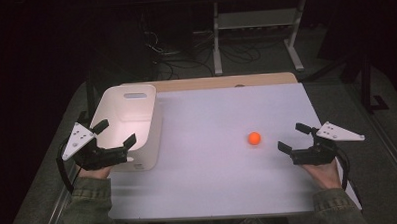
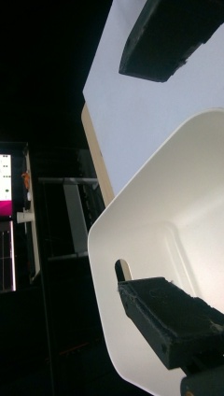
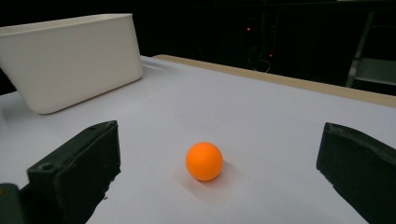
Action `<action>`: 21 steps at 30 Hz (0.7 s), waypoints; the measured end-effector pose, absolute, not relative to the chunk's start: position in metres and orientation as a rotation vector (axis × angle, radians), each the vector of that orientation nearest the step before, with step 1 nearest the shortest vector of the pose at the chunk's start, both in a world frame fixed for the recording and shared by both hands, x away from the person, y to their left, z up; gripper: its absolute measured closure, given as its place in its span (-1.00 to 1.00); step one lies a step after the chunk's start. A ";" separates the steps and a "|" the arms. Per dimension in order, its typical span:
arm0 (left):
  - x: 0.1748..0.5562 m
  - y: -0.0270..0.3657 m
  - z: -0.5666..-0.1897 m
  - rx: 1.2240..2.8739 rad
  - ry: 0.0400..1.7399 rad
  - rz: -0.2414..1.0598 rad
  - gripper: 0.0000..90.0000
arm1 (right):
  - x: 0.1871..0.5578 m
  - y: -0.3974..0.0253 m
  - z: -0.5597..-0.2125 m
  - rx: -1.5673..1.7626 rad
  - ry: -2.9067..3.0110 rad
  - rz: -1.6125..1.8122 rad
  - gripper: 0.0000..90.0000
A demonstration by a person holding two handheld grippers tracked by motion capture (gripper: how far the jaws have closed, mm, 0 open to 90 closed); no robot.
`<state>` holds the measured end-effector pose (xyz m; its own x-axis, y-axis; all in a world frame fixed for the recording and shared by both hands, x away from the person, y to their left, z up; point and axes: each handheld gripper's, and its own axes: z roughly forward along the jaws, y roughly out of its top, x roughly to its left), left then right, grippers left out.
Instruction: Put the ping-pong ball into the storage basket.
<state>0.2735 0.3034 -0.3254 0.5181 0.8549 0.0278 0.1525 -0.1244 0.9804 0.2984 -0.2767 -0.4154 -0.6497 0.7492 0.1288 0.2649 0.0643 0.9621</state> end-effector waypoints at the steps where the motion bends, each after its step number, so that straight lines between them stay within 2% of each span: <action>1: 0.274 0.304 -0.325 1.607 0.881 0.752 -1.00 | 0.298 -0.277 -0.415 1.012 1.943 1.612 -1.00; 21: 0.286 0.290 -0.308 1.701 0.820 0.688 -1.00 | 0.296 -0.274 -0.414 1.000 1.948 1.625 -1.00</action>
<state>0.2856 0.2899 -0.3084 0.5959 0.8019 0.0436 0.1821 -0.1878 0.9652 0.2963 -0.2739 -0.4141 -0.6576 0.7420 0.1306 0.2614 0.0621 0.9632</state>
